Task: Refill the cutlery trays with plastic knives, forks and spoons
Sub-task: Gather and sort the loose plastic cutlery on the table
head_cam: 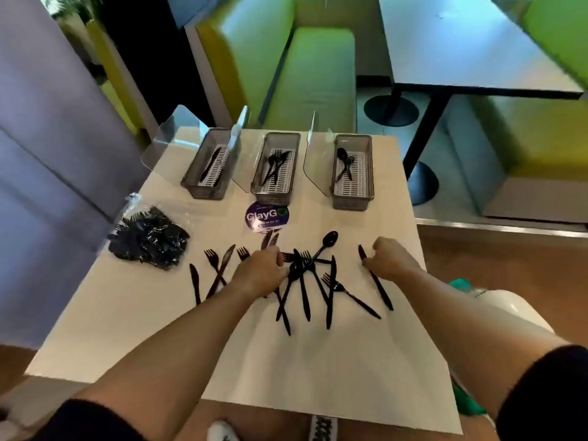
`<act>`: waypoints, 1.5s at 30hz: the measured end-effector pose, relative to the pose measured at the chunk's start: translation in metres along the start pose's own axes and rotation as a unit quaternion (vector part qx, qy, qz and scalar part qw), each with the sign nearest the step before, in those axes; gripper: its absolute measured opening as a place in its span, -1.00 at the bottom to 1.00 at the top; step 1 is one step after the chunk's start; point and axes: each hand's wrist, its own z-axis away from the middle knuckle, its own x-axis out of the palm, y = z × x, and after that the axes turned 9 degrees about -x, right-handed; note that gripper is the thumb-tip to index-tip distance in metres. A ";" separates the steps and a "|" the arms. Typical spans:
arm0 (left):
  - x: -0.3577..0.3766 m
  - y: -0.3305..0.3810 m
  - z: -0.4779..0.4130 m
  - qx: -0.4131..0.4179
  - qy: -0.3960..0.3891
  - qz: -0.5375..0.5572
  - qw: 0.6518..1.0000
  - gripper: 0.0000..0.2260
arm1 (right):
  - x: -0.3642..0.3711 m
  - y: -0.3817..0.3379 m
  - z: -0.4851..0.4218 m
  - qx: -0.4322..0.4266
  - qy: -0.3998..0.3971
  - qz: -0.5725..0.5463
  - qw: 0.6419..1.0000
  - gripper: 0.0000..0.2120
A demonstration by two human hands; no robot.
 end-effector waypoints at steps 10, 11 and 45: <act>0.042 0.017 0.007 -0.008 0.071 -0.110 0.991 -0.55 | 0.023 0.004 0.007 0.028 0.003 0.030 0.999 -0.71; 0.044 0.019 0.007 -0.013 0.072 -0.119 0.990 -0.53 | 0.024 0.003 0.007 0.025 0.006 0.032 0.999 -0.77; 0.020 0.018 -0.006 -0.021 -0.040 0.421 0.906 -0.91 | 0.041 -0.010 0.033 -0.074 -0.110 -0.026 0.991 -0.88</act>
